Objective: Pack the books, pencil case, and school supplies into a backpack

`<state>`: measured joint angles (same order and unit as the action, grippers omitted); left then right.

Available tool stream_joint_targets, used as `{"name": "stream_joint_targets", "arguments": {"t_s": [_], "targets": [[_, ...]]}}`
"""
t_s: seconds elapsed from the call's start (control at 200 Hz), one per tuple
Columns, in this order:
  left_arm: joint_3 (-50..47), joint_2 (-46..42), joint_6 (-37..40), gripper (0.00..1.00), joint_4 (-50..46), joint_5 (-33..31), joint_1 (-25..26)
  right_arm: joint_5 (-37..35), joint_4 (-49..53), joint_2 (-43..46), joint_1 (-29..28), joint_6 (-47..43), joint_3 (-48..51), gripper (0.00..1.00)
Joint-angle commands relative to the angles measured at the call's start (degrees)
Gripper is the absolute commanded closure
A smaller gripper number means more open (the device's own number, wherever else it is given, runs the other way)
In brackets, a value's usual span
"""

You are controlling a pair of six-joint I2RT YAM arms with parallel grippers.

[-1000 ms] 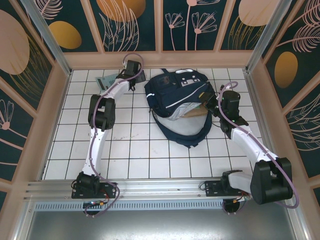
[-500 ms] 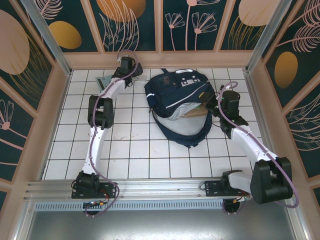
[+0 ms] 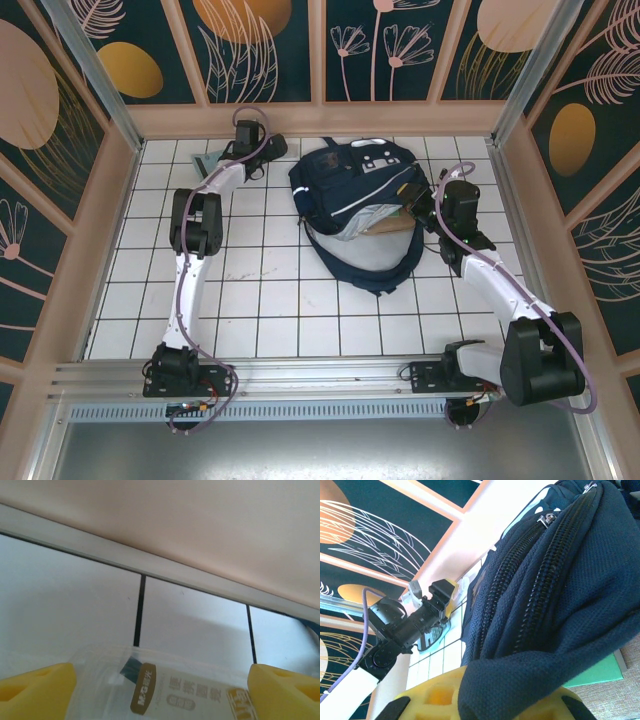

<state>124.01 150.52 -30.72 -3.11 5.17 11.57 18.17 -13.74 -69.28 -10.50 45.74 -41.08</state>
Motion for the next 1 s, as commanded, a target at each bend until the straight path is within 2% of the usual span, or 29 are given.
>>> {"name": "stream_joint_targets", "arguments": {"t_s": [0.0, 0.14, 0.295, 0.515, 0.641, 0.786, 0.996], "targets": [[-3.50, -3.74, -1.73, 0.12, -0.37, 4.74, 0.97, 3.36, -5.86, 0.27, -0.75, -0.12, -0.14, 1.00], [-11.84, -9.41, -1.00, 0.12, 2.48, 3.66, 2.64, 3.44, -5.94, 0.10, -0.81, -0.18, -0.01, 1.00], [-21.64, -15.34, -3.51, 0.12, 5.68, 3.54, 3.62, 3.40, -6.13, -0.25, -0.86, -0.06, 0.11, 1.00], [-38.42, -25.97, -9.97, 0.13, 11.38, -0.32, 5.65, 3.45, -6.21, -0.12, -0.91, 0.00, 0.15, 1.00], [-46.15, -33.06, -9.50, 0.14, 14.68, -2.46, 7.22, 3.45, -6.21, 0.18, -0.93, 0.04, 0.11, 1.00], [-43.23, -34.37, -2.87, 0.11, 8.91, -8.03, 7.41, 3.35, -6.33, 0.28, -1.10, 0.23, 0.30, 0.99], [-31.08, -26.05, 5.04, 0.14, -2.73, -18.44, 7.41, 2.97, -6.22, 0.57, -1.18, -0.03, 0.30, 0.99]]}}
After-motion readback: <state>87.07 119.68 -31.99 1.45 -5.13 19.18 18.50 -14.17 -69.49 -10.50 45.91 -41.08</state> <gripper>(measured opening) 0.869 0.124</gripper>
